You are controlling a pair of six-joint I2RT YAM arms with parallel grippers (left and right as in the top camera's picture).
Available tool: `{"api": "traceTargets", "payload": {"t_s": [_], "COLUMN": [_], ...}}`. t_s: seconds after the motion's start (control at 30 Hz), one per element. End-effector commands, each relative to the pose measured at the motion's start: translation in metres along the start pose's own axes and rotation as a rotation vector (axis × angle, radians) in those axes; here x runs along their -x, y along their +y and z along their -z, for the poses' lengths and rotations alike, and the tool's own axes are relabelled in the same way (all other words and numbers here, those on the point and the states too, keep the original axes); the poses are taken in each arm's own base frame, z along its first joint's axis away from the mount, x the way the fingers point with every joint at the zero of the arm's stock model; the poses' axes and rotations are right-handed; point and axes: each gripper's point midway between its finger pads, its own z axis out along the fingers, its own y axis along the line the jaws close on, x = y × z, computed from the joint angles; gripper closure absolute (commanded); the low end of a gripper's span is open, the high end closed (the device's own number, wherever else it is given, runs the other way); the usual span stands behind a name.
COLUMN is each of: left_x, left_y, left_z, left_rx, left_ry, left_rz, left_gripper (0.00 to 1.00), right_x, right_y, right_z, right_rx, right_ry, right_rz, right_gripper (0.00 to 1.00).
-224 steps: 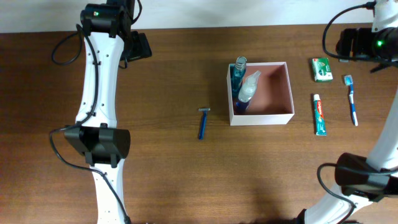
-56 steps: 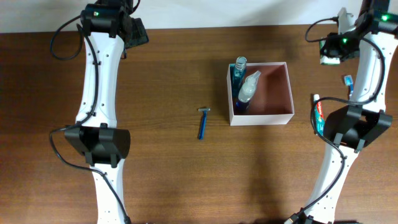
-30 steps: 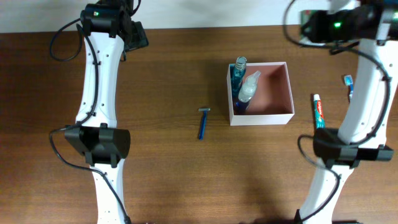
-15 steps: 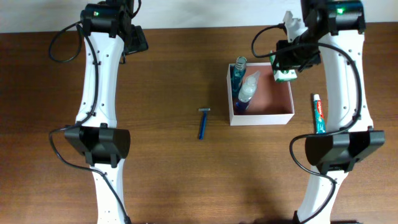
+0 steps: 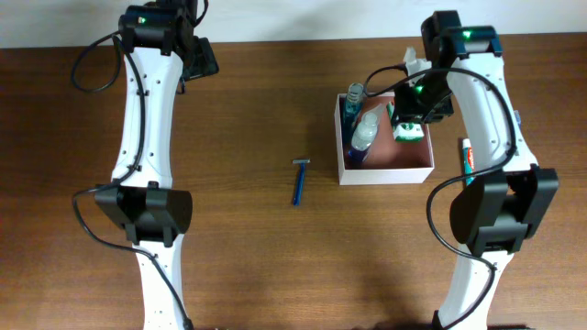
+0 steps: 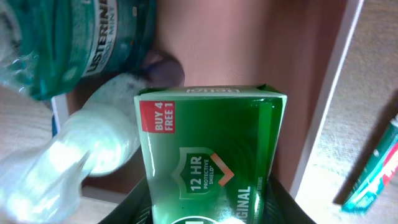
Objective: Pack container
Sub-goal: 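Lift the soap bar and carry it over the pink box, then lower the soap bar into the box and open the right gripper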
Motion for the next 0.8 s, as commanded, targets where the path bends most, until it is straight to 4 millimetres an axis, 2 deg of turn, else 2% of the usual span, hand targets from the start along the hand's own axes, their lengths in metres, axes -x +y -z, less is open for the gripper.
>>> {"api": "traceTargets", "payload": {"t_s": [0.0,0.13,0.17,0.23,0.53,0.77], "left_x": [0.000,0.000,0.000,0.000,-0.001,-0.001], "left_y": [0.003,0.003,0.003,0.003,0.003,0.003], "left_z": [-0.001,-0.001,-0.001,-0.001,-0.001,-0.001], "left_rx": [0.013,0.013,0.013,0.013,0.014,0.013], "left_ry": [0.001,0.001,0.001,0.002,0.002,0.002], "left_rz": [0.011,0.011,0.012,0.011,0.011,0.011], "left_gripper": [0.01,0.01,0.01,0.01,0.01,0.01], "right_x": [0.006,0.021,0.023,0.026,0.017,0.020], "right_y": [0.002,-0.004,-0.006,-0.009,-0.012,-0.015], "right_z": [-0.004,-0.010,-0.011,-0.015,-0.038,-0.056], "right_rx": [-0.005,-0.037,-0.047,-0.060,-0.058,-0.058], "right_ry": [-0.028,-0.084,-0.095,-0.101,-0.047,-0.032], "right_rz": [0.004,0.013,0.014,0.014,0.008,0.006], "right_gripper": [0.75,0.73,0.69,0.68,0.68,0.68]}}
